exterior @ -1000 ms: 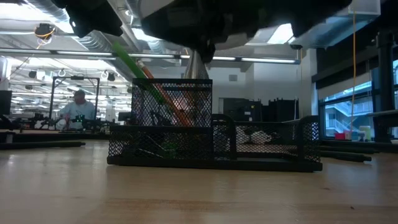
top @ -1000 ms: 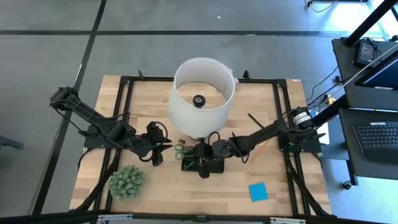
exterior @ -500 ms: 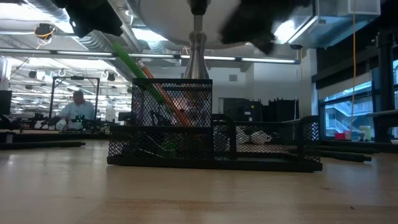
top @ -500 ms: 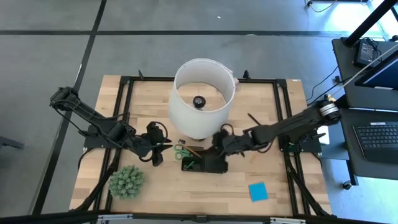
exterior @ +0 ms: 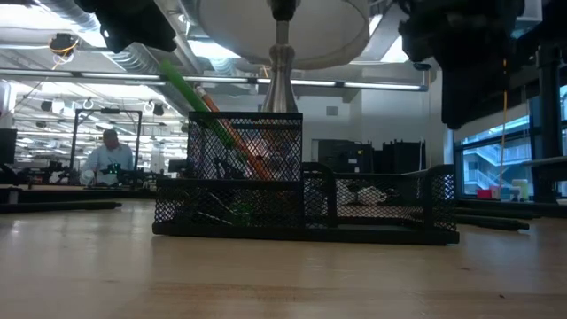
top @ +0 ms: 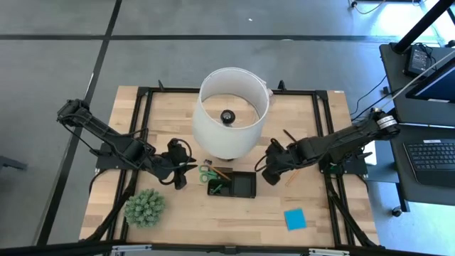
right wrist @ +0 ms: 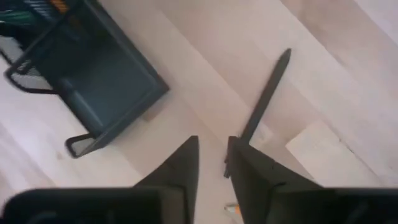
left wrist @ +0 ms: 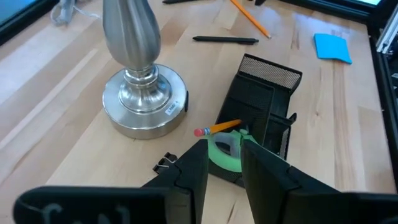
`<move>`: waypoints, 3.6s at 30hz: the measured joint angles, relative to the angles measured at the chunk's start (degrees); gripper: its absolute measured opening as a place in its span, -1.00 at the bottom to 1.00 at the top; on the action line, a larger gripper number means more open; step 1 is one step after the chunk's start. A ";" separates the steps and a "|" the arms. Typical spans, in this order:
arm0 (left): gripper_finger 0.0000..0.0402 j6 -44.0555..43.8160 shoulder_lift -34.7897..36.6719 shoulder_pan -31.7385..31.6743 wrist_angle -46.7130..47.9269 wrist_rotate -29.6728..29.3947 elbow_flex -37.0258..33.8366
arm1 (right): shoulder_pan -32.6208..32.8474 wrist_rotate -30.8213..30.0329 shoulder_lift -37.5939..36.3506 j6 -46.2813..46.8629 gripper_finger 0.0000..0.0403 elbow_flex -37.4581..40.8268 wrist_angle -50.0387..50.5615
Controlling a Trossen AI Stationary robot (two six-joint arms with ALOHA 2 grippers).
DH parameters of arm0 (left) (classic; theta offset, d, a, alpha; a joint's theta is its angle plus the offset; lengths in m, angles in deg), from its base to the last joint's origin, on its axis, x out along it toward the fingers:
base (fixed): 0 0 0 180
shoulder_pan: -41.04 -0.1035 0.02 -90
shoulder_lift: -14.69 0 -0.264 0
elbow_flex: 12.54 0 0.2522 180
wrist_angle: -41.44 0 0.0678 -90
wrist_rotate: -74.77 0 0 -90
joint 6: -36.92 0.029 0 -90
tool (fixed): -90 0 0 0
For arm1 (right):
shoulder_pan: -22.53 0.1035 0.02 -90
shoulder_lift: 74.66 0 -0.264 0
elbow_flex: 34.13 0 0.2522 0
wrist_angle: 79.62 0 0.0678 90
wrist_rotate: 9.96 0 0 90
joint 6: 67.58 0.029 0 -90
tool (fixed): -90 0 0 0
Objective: Pick and place office supplies into organizer
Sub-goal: Put the bottom right black pen into the black desk organizer
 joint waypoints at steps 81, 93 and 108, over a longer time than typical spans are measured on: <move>-0.56 1.23 0.00 0.00 0.00 -0.81 0.00 | 1.73 7.08 17.75 6.89 -0.31 8.40 -8.93; -0.56 1.23 0.00 0.00 0.00 -0.81 0.00 | 1.75 7.21 17.75 6.58 -0.72 8.42 -8.94; -0.56 1.21 0.00 0.00 0.00 -0.81 0.00 | 1.88 6.61 18.50 0.84 -0.73 -0.81 4.19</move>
